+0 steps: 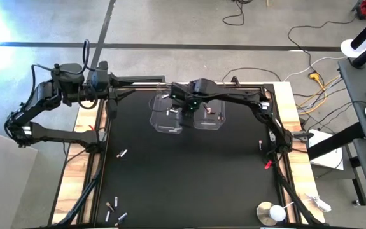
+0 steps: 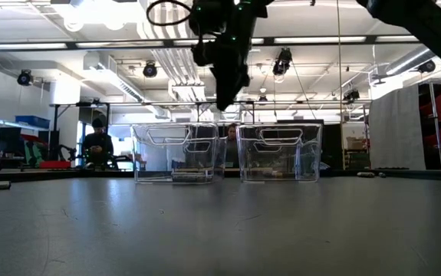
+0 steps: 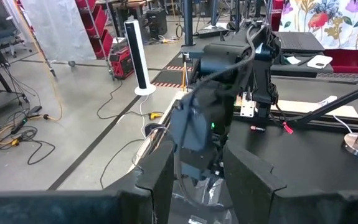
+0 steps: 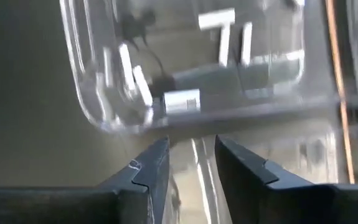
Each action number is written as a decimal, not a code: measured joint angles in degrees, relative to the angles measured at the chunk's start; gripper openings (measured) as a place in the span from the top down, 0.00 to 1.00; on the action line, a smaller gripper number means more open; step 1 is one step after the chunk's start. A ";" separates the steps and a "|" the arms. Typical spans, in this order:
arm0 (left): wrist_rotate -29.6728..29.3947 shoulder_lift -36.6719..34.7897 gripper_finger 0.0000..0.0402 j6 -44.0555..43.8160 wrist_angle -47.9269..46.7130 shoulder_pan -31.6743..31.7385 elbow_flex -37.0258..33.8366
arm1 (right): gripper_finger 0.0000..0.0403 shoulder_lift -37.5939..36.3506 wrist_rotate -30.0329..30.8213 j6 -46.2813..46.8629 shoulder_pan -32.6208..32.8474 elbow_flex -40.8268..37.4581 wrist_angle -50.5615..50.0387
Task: Sort batteries
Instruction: Put the black battery into the right transparent bin
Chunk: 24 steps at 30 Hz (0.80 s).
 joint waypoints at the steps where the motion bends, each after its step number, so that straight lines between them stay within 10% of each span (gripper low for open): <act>1: 0.00 0.00 0.70 0.24 -0.01 0.00 0.00 | 0.68 -0.15 -1.31 -0.37 0.13 0.00 1.87; 24: 0.00 -4.04 0.70 0.65 -4.28 -0.01 0.01 | 0.63 4.01 -1.27 -6.34 1.69 -0.85 0.39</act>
